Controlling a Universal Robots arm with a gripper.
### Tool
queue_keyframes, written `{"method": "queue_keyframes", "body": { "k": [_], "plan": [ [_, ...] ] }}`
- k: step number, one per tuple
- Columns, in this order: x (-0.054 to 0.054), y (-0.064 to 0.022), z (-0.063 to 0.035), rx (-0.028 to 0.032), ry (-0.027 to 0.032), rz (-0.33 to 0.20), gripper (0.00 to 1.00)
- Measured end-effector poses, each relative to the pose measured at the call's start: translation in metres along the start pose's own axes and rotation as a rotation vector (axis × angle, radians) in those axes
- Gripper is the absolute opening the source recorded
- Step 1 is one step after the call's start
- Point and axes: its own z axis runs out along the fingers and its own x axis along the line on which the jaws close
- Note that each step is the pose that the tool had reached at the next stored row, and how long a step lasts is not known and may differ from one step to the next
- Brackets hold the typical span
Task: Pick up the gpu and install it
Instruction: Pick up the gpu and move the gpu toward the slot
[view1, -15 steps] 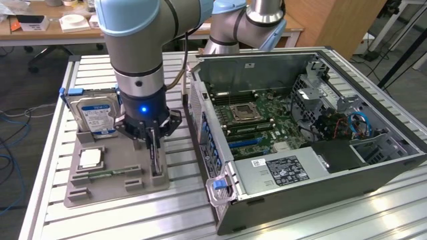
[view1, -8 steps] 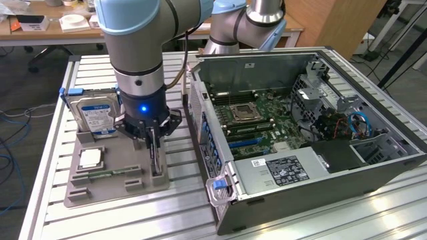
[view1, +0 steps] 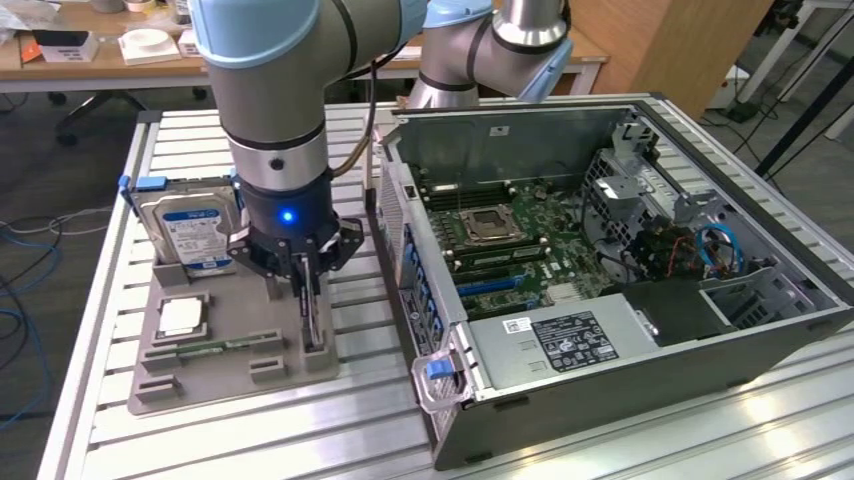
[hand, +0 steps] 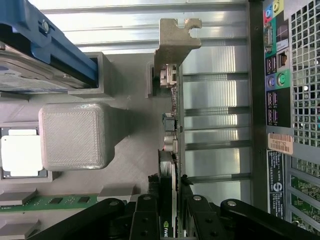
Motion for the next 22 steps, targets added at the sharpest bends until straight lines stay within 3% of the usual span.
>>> {"method": "queue_keyframes", "body": {
  "k": [22],
  "plan": [
    [-0.0001, 0.0001, -0.0048, 0.0000, 0.0000, 0.000, 0.27]
  ]
}}
